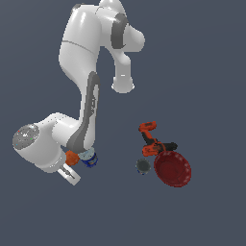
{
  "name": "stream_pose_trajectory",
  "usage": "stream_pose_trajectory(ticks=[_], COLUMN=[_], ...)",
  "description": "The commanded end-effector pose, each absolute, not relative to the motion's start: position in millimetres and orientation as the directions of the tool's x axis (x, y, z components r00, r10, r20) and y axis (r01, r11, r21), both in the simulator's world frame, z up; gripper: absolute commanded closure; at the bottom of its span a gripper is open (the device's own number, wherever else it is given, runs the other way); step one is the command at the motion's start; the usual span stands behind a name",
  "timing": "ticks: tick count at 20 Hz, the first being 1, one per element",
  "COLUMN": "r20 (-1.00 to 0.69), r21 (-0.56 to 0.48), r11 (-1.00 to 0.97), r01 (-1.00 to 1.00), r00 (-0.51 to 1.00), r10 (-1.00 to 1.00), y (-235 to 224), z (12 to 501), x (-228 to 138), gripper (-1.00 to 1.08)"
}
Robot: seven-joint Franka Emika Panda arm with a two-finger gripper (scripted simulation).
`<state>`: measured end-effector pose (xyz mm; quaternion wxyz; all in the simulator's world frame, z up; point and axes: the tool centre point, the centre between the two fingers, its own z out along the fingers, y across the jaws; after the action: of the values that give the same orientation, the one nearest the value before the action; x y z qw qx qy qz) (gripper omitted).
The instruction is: Pick up a designated object from a clutter of objects.
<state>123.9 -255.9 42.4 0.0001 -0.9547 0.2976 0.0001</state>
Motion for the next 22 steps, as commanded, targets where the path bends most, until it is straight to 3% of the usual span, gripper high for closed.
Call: stream_pose_trajectory(ticks=[1, 12, 22], r20=[0.000, 0.000, 0.000], r21=[0.000, 0.000, -0.001], r11=[-0.823, -0.823, -0.823], r01=[-0.568, -0.568, -0.568], r00=[0.823, 0.823, 0.823], r10=[-0.568, -0.568, -0.568], y=[-256, -239, -177], z=[42, 57, 116], x=[124, 122, 116], gripper=[1.08, 1.08, 1.08])
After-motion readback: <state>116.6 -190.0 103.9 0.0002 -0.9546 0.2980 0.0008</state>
